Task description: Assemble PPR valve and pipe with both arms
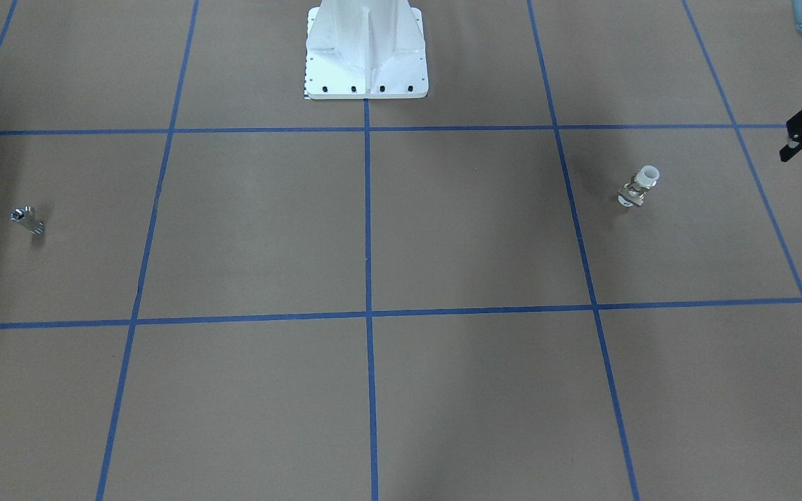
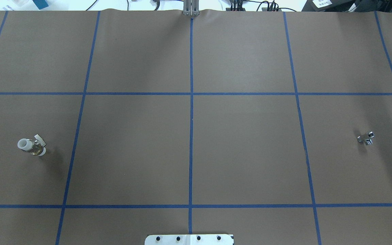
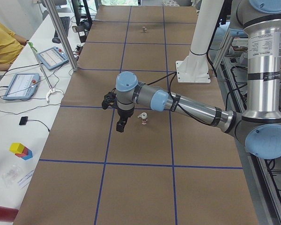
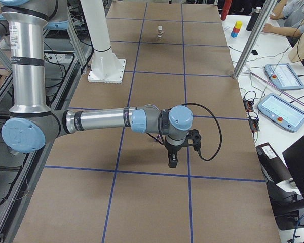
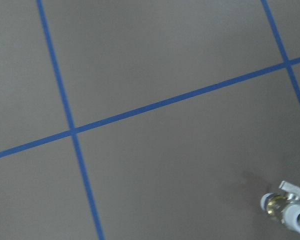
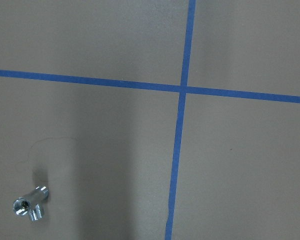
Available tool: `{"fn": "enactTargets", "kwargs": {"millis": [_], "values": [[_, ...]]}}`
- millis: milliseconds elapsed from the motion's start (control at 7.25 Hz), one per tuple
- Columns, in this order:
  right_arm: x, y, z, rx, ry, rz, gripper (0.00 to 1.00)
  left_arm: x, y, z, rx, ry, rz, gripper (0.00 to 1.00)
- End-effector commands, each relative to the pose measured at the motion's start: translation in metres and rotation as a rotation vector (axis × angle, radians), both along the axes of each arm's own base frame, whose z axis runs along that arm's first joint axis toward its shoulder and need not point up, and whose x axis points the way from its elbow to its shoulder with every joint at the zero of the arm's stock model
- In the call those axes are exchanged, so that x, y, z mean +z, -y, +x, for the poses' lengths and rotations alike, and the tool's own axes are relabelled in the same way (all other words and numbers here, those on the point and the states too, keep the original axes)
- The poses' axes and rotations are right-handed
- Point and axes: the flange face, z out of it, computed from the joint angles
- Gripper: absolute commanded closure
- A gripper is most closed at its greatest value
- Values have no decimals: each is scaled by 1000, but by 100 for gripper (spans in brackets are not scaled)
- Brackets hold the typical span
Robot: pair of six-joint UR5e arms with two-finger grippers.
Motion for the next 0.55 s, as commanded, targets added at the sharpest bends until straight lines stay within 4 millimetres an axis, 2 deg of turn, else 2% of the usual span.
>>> {"fn": "enactTargets", "kwargs": {"millis": [0,276,414], "values": [[1,-2,0,-1,0,-1,0,-17,-13,70,59,-62,62,0],[1,-2,0,-1,0,-1,0,-14,-29,109,59,-53,23,0],[-2,-2,0,0,2,5,0,2,-48,127,24,-13,59,0]]}}
